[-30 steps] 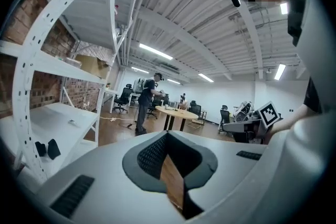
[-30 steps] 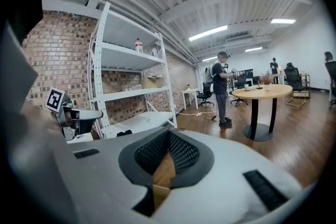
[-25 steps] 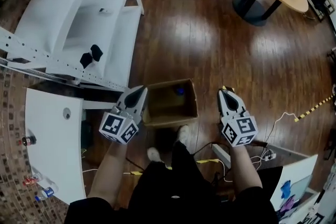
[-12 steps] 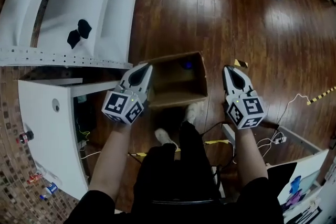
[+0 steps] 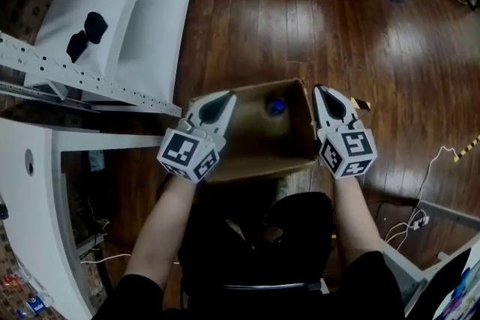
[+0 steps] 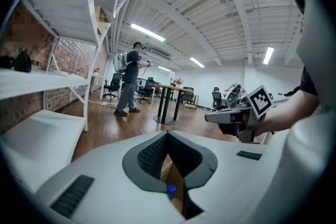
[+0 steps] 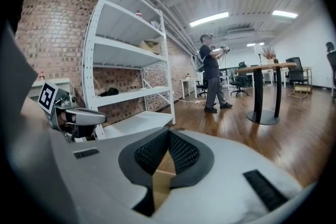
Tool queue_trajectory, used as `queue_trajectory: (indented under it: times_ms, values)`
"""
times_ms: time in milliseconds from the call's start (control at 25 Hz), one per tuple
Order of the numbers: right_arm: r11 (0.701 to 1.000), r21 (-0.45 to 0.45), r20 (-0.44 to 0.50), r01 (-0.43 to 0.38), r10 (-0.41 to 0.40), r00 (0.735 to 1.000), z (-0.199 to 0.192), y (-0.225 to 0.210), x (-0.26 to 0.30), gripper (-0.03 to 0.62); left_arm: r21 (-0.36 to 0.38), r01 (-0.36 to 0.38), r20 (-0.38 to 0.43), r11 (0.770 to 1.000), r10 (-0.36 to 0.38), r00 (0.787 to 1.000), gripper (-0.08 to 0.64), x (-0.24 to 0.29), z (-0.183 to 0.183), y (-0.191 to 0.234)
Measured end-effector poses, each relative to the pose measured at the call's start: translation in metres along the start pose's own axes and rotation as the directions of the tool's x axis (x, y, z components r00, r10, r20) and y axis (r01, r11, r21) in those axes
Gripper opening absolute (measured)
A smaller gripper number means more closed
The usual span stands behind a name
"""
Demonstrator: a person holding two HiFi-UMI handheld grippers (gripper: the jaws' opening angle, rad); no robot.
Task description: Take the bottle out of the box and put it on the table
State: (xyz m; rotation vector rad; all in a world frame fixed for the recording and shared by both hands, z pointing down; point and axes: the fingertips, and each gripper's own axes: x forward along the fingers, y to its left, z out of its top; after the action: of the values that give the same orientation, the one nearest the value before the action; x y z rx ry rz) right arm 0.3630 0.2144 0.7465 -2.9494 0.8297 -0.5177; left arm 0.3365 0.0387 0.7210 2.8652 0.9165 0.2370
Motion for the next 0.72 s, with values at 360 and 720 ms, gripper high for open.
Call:
queue_trajectory:
  times_ms: [360, 720]
  values:
    - [0.999, 0.016, 0.131, 0.030, -0.032, 0.991, -0.069, 0.016, 0.035, 0.005, 0.058, 0.129, 0.127, 0.990, -0.136, 0.983, 0.003, 0.006, -0.086, -0.010]
    - [0.989, 0.004, 0.135, 0.145, -0.144, 0.980, -0.085, -0.020, 0.022, 0.005, 0.042, 0.160, 0.049, 0.986, -0.162, 0.986, 0.003, 0.032, -0.127, -0.014]
